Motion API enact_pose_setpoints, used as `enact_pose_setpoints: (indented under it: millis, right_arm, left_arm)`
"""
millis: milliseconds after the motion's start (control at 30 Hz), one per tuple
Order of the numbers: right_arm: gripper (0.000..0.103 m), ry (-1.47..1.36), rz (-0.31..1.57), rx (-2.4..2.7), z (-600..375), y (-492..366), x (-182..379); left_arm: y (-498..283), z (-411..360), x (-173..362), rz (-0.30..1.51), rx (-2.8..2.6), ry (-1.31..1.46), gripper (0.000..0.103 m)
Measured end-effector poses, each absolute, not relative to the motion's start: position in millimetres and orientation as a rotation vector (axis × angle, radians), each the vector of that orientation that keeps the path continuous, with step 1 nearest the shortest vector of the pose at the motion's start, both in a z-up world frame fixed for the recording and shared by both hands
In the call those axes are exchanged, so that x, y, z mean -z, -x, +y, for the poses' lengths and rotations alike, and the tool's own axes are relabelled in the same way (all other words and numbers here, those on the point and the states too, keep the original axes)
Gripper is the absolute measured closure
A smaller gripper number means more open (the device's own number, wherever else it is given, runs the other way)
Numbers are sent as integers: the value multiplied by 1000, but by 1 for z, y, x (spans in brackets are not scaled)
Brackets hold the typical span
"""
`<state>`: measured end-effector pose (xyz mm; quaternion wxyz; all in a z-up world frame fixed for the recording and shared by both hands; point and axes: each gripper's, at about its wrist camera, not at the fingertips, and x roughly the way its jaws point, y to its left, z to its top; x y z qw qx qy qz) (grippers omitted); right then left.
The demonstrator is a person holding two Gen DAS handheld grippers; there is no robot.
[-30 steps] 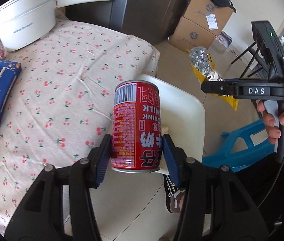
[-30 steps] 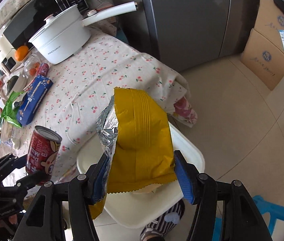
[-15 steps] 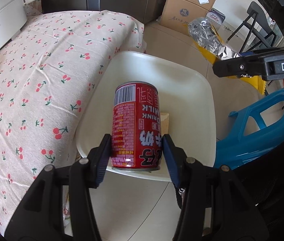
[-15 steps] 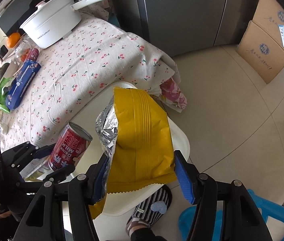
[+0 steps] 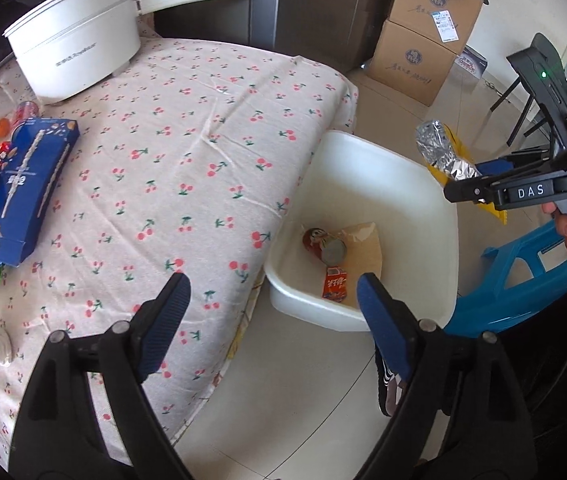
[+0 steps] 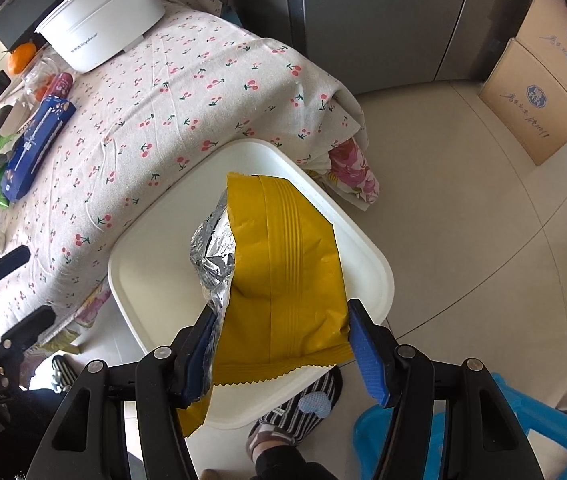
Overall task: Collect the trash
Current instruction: 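Carry the can and yellow bag to the white bin and release both, then move the left gripper back to the table and grasp the white tissue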
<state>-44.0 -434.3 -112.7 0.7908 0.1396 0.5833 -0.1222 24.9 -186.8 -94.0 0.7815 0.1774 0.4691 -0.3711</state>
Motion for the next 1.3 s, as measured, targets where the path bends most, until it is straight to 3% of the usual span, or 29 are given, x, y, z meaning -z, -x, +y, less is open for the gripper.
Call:
enact_pose_setpoints:
  millis: [167,233,300,367,833,1233,1300]
  right_arm:
    - [38,-298,1273,264,-428,37,116]
    - [35,-314,1275,262,-425,35,115]
    - [23,-340,1271,261,-423,32,113]
    - [20,-346,1265,267,-419,28,111]
    - [19,-237,1217,178,-357,-11,89]
    - [19,-161,1206,89,-305,-51,84]
    - [19,-146,1210,83,-298,-55,86]
  left_arm:
    - [-34,-154,83,996,727,-349,10]
    - [-37,-141,78,988,696,-327,7]
    - [-42,-130,74,991,674,-304,5]
    - [-47,-119,70,991,650,-287,5]
    - [-93,-26,52,999,432,-135,4]
    - [-136,29,95,1134,282,26,4]
    - [-141,29,101,1136,270,50,11]
